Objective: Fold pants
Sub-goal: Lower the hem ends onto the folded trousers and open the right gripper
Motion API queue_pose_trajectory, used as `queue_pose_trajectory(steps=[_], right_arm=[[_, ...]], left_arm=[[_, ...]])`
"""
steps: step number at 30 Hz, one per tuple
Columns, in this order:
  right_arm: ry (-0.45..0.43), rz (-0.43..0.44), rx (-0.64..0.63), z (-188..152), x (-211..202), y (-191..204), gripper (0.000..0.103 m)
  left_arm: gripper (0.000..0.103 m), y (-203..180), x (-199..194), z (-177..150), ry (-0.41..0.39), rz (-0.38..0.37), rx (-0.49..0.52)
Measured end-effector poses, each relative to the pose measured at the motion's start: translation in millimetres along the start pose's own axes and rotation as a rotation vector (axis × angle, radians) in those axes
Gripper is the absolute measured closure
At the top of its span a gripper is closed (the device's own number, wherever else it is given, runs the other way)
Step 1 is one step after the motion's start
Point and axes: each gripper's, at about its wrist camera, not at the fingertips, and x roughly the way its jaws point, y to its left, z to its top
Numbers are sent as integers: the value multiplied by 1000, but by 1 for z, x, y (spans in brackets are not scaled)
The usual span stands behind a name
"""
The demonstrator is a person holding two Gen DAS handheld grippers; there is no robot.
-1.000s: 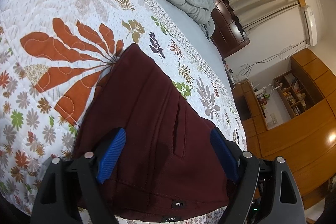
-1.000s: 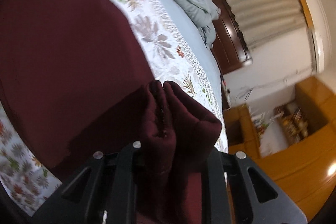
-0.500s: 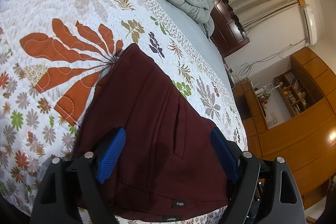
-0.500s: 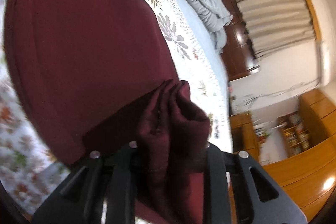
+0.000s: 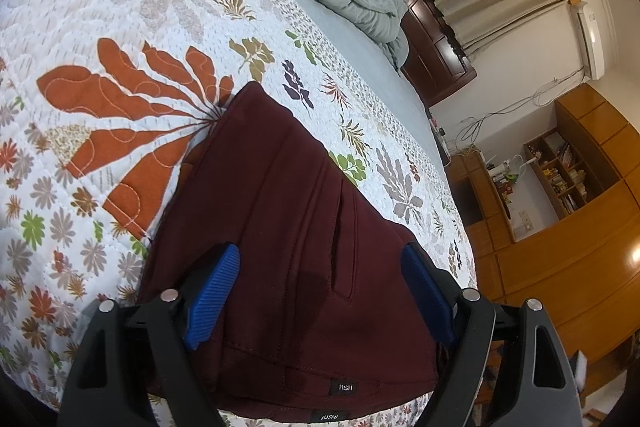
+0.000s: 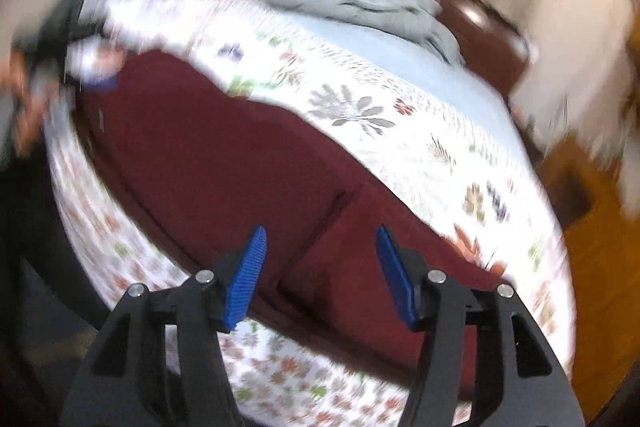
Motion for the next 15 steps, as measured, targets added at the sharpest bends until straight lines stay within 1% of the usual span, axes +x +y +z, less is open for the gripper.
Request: queue_pose_trajectory(steps=[1,2,3,4,5,7,8,9,11,13,15], right_arm=[[2,6,83,-2,-6,-23,51],[7,0,139,-5,-10,-40,52],[24,-16,221,-13,-12,-67,52],[52,-38,291,-25,-11,-91,52],[102,-63,380,-39,-6,-121,52],[177,-91,454,-61,6,-150,53],[200,-89,461,-69,11,-153,53],[227,-69,461,-81,19,-150,52],[280,-13,448,-89,40,-143,48],[280,16,426,-97,40,-131,48],[241,79,415,-90,32,-125,54]], left_arm=[[20,0,0,0,-1,-1,0],[20,0,1,0,-1,0,3],[20,-1,1,0,-1,2,7],[20,-2,1,0,-2,6,13],[20,-3,2,-1,-2,10,19],[20,-4,4,0,-4,19,26],[19,-4,4,0,-5,21,29],[18,-6,5,-1,-7,24,32],[17,-9,8,-1,-11,35,43],[16,-11,10,-1,-13,49,59],[16,-12,11,-1,-15,58,72]])
